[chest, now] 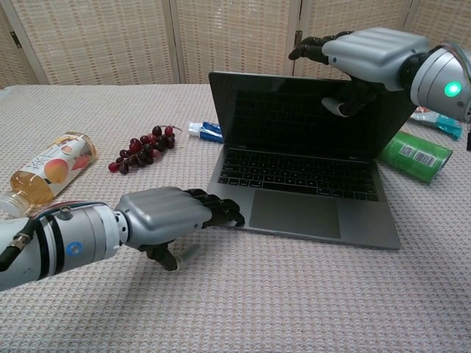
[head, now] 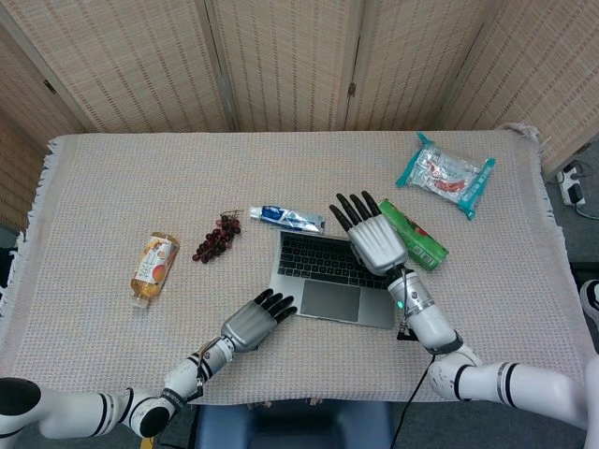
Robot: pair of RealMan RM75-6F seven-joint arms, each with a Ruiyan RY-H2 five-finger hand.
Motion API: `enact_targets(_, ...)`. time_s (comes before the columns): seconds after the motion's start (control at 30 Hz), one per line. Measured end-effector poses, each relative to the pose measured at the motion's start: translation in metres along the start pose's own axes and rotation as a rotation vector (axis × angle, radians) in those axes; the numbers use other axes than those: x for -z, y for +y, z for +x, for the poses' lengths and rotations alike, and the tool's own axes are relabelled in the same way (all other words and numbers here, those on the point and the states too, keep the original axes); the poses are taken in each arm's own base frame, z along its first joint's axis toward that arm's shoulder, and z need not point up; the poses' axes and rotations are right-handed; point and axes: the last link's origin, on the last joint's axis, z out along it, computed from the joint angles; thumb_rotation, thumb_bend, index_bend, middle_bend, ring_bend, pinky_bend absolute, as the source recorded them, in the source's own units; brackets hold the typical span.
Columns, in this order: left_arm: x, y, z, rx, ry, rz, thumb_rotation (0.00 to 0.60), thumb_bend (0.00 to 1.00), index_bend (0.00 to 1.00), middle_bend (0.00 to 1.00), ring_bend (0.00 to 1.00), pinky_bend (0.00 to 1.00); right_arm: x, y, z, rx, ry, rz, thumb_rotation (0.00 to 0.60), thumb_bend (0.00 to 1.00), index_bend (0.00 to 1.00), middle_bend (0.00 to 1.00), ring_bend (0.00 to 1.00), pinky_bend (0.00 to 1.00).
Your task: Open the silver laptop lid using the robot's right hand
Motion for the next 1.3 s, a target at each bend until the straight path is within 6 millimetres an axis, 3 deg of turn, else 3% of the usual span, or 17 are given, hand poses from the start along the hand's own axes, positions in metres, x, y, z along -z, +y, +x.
enact_targets(0.47, 0.000, 0.000, -0.002, -0.003, -0.010, 0.003, 0.600, 0.70, 0.07, 0.00, 0.00, 0.00, -0.027, 0.027, 0.017, -0.034, 0.013, -0.100, 0.600, 0.55, 0.00, 0.00, 0.00, 0.00)
enact_targets(1.3, -0.001, 0.001, -0.003, -0.013, -0.024, 0.004, 0.600, 0.70, 0.07, 0.00, 0.00, 0.00, -0.061, 0.073, 0.025, -0.061, -0.014, -0.281, 0.600, 0.55, 0.00, 0.00, 0.00, 0.00)
